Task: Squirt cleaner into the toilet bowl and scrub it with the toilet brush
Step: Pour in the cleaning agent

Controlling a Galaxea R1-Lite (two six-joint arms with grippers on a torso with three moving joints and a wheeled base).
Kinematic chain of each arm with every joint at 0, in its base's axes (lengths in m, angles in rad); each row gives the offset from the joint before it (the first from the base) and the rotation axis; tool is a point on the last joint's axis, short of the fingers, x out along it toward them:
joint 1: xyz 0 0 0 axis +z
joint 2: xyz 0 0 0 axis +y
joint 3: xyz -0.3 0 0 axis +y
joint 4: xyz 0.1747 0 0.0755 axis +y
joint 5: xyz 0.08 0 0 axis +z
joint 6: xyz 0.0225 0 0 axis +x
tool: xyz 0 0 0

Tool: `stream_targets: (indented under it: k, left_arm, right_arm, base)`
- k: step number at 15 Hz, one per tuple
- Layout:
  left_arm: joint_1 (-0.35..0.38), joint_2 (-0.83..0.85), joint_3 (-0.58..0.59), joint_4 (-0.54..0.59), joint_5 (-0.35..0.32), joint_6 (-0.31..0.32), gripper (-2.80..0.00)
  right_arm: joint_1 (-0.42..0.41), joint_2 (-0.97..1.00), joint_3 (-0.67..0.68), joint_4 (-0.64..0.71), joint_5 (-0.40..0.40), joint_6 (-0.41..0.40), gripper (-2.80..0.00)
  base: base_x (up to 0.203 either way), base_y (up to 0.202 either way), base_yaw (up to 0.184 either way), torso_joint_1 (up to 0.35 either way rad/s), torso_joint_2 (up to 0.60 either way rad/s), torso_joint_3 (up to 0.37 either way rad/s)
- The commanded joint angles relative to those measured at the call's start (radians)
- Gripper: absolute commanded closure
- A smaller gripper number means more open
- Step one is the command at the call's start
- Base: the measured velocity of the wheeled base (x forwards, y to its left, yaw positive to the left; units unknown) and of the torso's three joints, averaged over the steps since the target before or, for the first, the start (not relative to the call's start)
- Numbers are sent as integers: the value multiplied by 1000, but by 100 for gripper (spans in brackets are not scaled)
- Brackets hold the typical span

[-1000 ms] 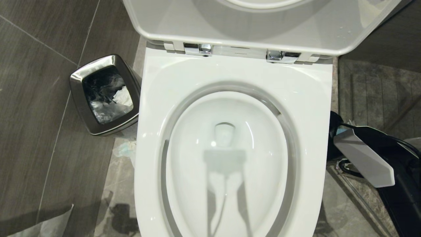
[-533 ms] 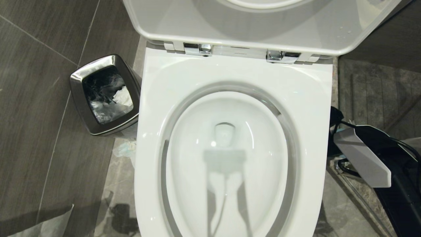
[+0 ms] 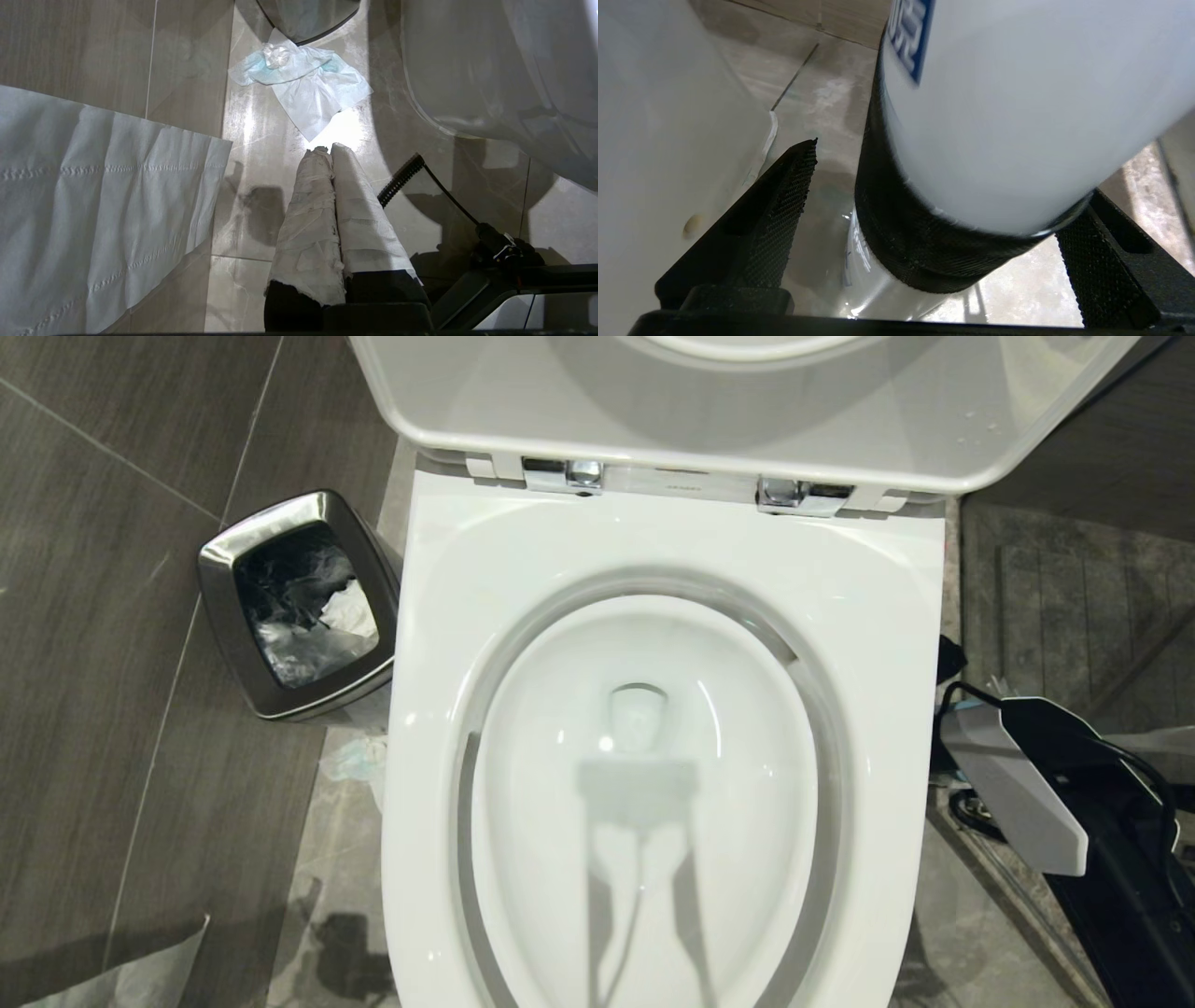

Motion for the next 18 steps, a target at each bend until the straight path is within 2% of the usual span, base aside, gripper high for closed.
stream_targets:
  k: [1,5,18]
  left_arm:
    - [0,0,0,0,0,-1,0]
    - [0,0,0,0,0,-1,0]
    - [0,0,0,0,0,-1,0]
  right_arm:
    - [0,20,-15,-3,1,-1,-280]
    - [0,20,-30,4,28,-1,-280]
    - [0,0,-32,2,49,0,-280]
  base:
    - [0,0,0,0,0,0]
    - [0,0,0,0,0,0]
    - [0,0,0,0,3,0]
